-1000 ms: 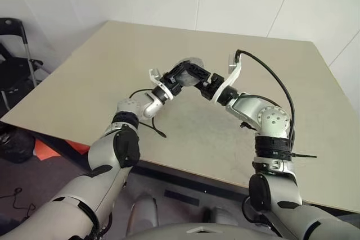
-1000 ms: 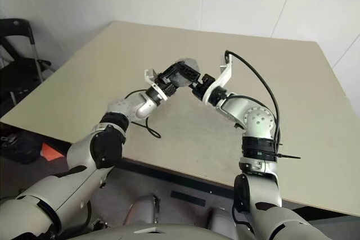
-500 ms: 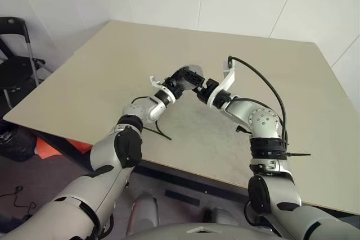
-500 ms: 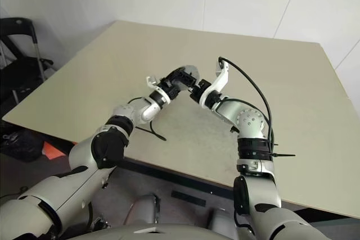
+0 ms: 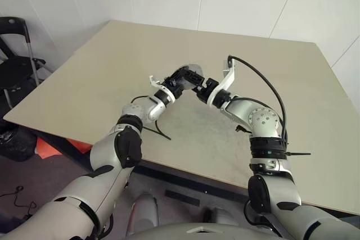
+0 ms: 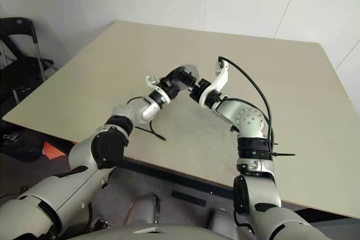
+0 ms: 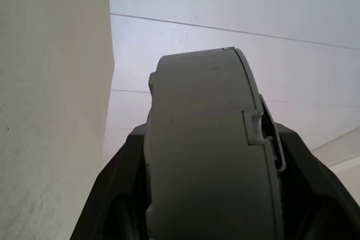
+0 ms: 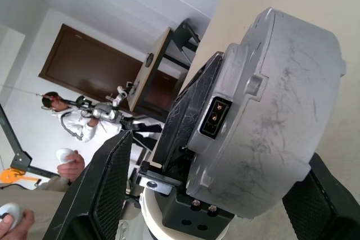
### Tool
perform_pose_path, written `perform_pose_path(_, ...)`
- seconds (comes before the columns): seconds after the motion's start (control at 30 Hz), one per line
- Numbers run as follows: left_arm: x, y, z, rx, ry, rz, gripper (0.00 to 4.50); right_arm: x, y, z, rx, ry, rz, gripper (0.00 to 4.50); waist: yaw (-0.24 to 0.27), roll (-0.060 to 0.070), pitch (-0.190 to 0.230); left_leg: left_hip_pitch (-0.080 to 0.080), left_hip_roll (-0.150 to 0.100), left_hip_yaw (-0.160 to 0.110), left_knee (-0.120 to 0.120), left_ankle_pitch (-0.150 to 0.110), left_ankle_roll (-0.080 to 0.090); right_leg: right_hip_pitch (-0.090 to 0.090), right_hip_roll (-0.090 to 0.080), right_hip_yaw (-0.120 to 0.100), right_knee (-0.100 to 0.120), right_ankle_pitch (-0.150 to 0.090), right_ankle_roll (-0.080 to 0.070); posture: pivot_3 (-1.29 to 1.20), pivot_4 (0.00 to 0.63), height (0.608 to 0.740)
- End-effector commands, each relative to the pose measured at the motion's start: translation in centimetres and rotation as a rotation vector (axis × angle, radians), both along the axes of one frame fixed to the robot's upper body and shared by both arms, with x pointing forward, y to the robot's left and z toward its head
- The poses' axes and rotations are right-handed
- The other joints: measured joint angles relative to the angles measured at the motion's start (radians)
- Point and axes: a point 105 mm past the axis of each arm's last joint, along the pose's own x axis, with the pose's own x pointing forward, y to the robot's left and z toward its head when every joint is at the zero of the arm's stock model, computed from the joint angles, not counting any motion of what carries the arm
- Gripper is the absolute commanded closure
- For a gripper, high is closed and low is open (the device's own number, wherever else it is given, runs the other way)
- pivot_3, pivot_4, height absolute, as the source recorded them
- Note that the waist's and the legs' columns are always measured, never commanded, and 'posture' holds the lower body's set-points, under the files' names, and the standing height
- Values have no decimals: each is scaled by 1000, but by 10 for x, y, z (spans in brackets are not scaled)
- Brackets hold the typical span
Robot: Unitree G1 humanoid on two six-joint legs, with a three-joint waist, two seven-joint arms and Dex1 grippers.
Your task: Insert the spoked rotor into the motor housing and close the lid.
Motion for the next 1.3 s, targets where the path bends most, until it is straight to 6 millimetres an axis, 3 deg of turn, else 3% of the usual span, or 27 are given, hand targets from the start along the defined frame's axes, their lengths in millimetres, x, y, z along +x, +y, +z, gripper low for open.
perform_pose_path(0.03,23,48,39,104,-172,173,2386,15,-46,-3,-134,-3,-207,40,0,0,0,0,0,0,0,0,0,0,0,0,0,0,0,0,0,740)
perform_pose_path(0.53,20,33,33,136,-165,141,2386,16,-48,-10,-130,39,-221,40,0,0,0,0,0,0,0,0,0,0,0,0,0,0,0,0,0,740)
perform_pose_path(0.63,20,34,32,139,-168,142,2386,17,-49,-13,-112,63,-224,695,0,0,0,0,0,0,0,0,0,0,0,0,0,0,0,0,0,740)
perform_pose_path(0.8,20,35,33,137,-173,142,2386,18,-50,-11,-106,61,-234,2337,0,0,0,0,0,0,0,0,0,0,0,0,0,0,0,0,0,740)
perform_pose_path(1.2,19,35,36,133,-201,147,2386,19,-51,-9,-131,44,-248,2433,0,0,0,0,0,0,0,0,0,0,0,0,0,0,0,0,0,740)
perform_pose_path(1.3,19,35,35,146,-209,144,1319,19,-51,-9,-132,43,-250,2433,0,0,0,0,0,0,0,0,0,0,0,0,0,0,0,0,0,740)
